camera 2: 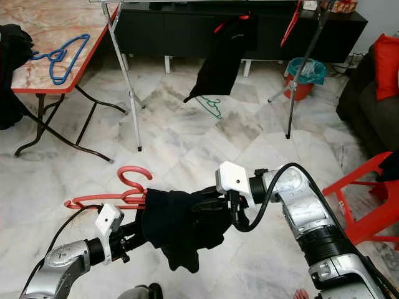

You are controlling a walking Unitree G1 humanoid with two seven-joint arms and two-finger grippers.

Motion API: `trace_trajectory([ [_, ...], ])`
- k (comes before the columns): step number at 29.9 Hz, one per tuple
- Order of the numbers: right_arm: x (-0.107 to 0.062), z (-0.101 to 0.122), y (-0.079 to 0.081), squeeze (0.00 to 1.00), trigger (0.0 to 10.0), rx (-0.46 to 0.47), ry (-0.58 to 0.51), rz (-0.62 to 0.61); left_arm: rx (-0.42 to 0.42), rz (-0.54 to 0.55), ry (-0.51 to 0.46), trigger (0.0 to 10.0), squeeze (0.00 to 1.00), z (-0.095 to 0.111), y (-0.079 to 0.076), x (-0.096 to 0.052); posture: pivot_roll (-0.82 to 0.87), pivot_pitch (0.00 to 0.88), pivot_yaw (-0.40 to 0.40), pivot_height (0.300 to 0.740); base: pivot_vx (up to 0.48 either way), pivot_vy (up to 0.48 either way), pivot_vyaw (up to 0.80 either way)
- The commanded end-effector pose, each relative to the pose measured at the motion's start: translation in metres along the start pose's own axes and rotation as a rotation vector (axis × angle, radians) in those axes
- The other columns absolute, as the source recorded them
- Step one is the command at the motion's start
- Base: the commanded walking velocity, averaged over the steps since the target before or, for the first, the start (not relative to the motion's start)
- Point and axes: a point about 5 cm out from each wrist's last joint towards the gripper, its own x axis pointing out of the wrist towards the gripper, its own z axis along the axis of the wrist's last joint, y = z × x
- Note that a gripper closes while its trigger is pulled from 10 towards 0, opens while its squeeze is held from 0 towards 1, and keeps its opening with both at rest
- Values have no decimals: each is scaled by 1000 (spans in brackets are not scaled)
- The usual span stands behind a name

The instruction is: Hang hanger

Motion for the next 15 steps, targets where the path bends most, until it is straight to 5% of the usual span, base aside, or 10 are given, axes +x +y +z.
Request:
trace_trajectory([
  [1,3,8,-1,0,10000,-30,-35,2,-15,-12,-1,0,0,-1,-2,-1,25,66,-32,740,0,0,0],
  [15,4,5,1,0,10000,-19,-40,-1,-24,-7,-10,0,0,0,-2,-2,26,72,-28,740,0,0,0],
])
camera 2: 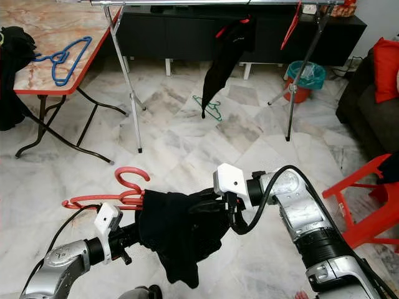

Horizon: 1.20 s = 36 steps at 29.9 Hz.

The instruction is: Hang hanger

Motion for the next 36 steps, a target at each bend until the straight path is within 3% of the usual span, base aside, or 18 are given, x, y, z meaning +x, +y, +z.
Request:
trace_trajectory([
  [1,-1,7,-2,0,10000,-31,-24,-6,-3,-7,10,0,0,-1,-1,-2,26,72,-28,740,0,0,0],
  [17,-3,5,-4,0,10000,-29,-15,-32,-11,-2,44,0,0,-7,-2,-6,28,88,-28,740,0,0,0],
  [20,-6,2,-8,0,10000,-27,4,-64,11,26,91,0,0,-14,0,-8,27,90,-28,740,0,0,0],
  [23,-12,-2,-14,0,10000,-25,30,-121,84,198,212,0,0,-29,16,-11,27,93,-28,740,0,0,0],
  [24,-14,-3,-15,0,10000,-24,38,-132,94,271,254,6314,0,-34,22,-14,25,94,-28,740,0,0,0],
  [25,-16,-3,-15,0,10000,-23,41,-136,97,314,278,6314,0,-37,26,-15,25,94,-28,740,0,0,0],
  [26,-17,-4,-15,0,10000,-23,42,-135,101,336,294,10000,0,-39,28,-16,23,96,-28,740,0,0,0],
  [31,-25,-2,-17,0,10000,-22,8,-168,96,361,337,10000,0,-44,30,-18,22,99,-28,740,0,0,0],
  [35,-27,7,-19,0,10000,-3,-94,-172,88,399,356,10000,0,-47,33,-21,23,101,-26,740,0,0,0],
  [36,-30,14,-17,0,10000,6,-166,-146,79,431,368,10000,0,-49,36,-23,25,103,-27,740,0,0,0],
])
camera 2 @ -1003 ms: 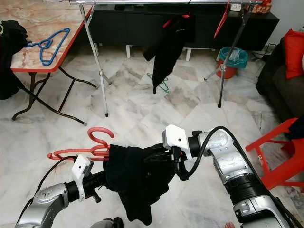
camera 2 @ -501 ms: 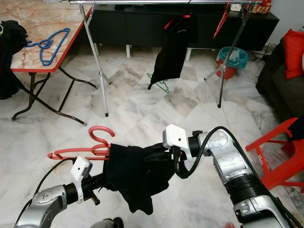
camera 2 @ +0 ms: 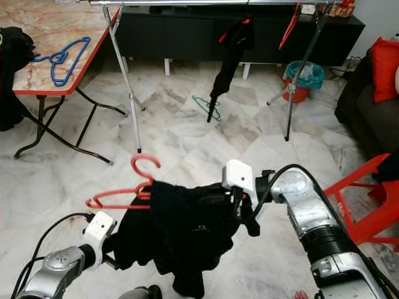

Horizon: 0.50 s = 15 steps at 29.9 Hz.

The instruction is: Hang hanger

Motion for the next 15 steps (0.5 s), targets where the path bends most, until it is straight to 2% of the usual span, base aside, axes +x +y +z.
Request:
trace_trajectory([
  [1,-11,26,-6,0,10000,-49,-159,-21,-24,50,76,10000,0,-16,5,-3,25,103,-27,740,0,0,0],
  [5,-17,33,-12,0,10000,-21,-247,-65,-32,97,111,10000,0,-23,9,-2,24,103,-26,740,0,0,0],
  [11,-26,33,-8,0,10000,-12,-259,-31,-57,185,131,10000,0,-25,19,-4,22,104,-25,740,0,0,0],
  [15,-37,12,-4,0,10000,-28,-76,-24,-72,294,159,10000,0,-27,34,-9,23,105,-25,740,0,0,0],
])
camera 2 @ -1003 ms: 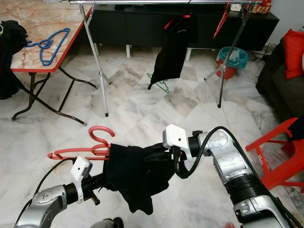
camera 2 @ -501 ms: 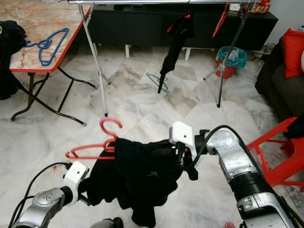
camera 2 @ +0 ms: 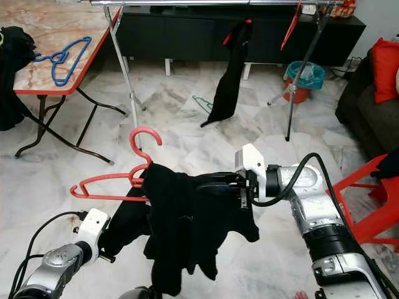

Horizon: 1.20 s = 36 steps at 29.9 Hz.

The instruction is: Hang hanger

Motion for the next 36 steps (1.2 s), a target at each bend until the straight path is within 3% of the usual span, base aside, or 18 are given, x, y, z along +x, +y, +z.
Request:
trace_trajectory([
  [1,-21,5,-2,0,10000,-67,37,-33,-29,106,132,10000,0,-27,16,-9,23,105,-25,740,0,0,0],
  [3,-23,3,-1,0,10000,-67,54,-23,-34,124,133,10000,0,-27,19,-10,23,105,-25,740,0,0,0],
  [5,-35,-5,-1,0,10000,-82,170,-35,-38,182,149,10000,0,-29,28,-13,17,103,-22,740,0,0,0],
  [6,-44,-14,-2,0,10000,-104,305,-57,-35,213,156,10000,0,-30,33,-14,17,103,-22,740,0,0,0],
  [17,-42,-17,-1,0,10000,-132,336,-55,-35,221,141,10000,0,-26,31,-10,15,93,-19,740,0,0,0],
  [22,-38,-24,-2,0,10000,-202,441,-47,-35,204,115,10000,0,-18,33,-8,17,99,-22,740,0,0,0],
  [24,-34,-28,-4,0,10000,-223,487,-62,-83,137,46,10000,0,-6,31,-7,20,102,-24,740,0,0,0],
  [31,-17,-30,-4,0,10000,-234,426,-92,-125,28,-106,10000,0,25,24,-5,28,107,-26,740,0,0,0],
  [33,-7,-29,-4,0,10000,-239,383,-111,-135,-73,-183,10000,0,42,14,-5,30,107,-27,740,0,0,0],
  [36,-1,-28,-3,0,10000,-230,330,-110,-118,-150,-221,10000,0,52,4,-7,31,108,-28,740,0,0,0],
])
